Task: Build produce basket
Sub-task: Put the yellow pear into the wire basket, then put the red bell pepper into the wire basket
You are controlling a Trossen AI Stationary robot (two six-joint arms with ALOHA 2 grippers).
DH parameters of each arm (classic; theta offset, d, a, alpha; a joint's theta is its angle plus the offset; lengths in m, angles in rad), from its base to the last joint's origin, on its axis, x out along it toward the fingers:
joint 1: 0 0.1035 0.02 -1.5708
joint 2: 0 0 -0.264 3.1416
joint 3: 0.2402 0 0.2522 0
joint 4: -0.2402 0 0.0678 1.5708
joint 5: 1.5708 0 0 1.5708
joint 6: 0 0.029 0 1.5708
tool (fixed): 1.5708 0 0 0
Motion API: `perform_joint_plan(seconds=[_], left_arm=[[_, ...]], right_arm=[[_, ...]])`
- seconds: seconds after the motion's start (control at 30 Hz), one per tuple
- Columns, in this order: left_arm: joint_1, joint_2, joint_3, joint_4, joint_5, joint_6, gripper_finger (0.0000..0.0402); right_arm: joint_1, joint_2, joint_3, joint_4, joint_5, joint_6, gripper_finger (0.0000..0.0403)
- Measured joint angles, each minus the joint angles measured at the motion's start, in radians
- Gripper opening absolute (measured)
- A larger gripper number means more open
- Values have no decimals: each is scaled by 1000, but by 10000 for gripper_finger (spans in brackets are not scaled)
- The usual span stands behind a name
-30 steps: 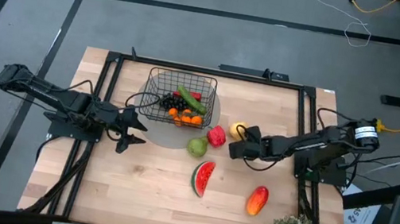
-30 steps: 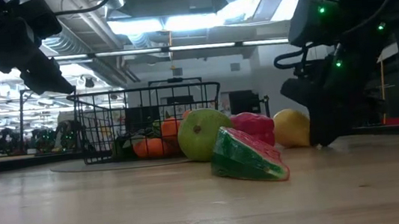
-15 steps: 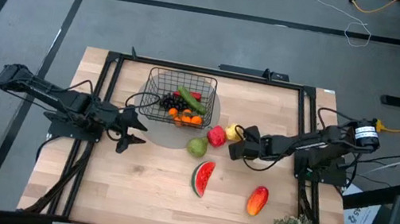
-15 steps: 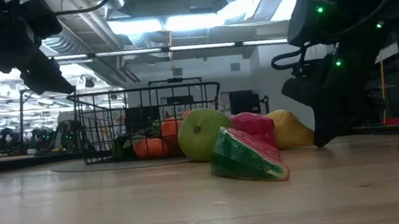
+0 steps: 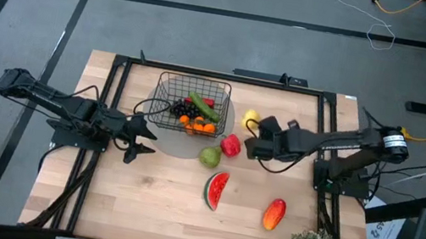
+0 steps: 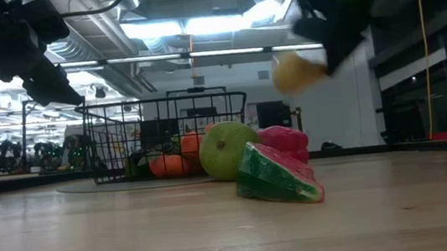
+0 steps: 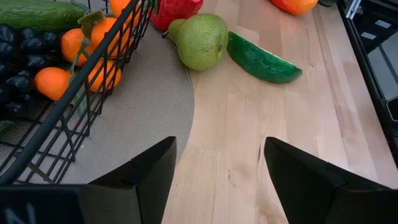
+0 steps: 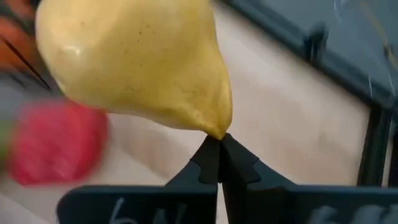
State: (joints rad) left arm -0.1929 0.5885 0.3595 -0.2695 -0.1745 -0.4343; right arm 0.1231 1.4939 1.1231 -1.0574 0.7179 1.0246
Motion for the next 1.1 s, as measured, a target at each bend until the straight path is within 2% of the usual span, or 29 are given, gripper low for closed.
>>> perform_joint_plan(seconds=[0.17, 0.33, 0.47, 0.63, 0.8, 0.97, 1.1], left_arm=[[0, 0, 0, 0, 0, 0, 241], [0, 0, 0, 0, 0, 0, 241], [0, 0, 0, 0, 0, 0, 241], [0, 0, 0, 0, 0, -2, 241], [0, 0, 0, 0, 0, -4, 241], [0, 0, 0, 0, 0, -4, 241], [0, 0, 0, 0, 0, -2, 241]], right_arm=[[0, -2, 148, 49, 112, -180, 0], [-17, -2, 185, 329, 136, -440, 0], [-55, 4, 156, 628, 36, -650, 0], [-123, 63, 150, 843, -70, -749, 0], [-188, 133, 149, 940, -154, -851, 13], [-227, 145, 149, 958, -244, -875, 63], [-243, 142, 149, 958, -258, -872, 107]])
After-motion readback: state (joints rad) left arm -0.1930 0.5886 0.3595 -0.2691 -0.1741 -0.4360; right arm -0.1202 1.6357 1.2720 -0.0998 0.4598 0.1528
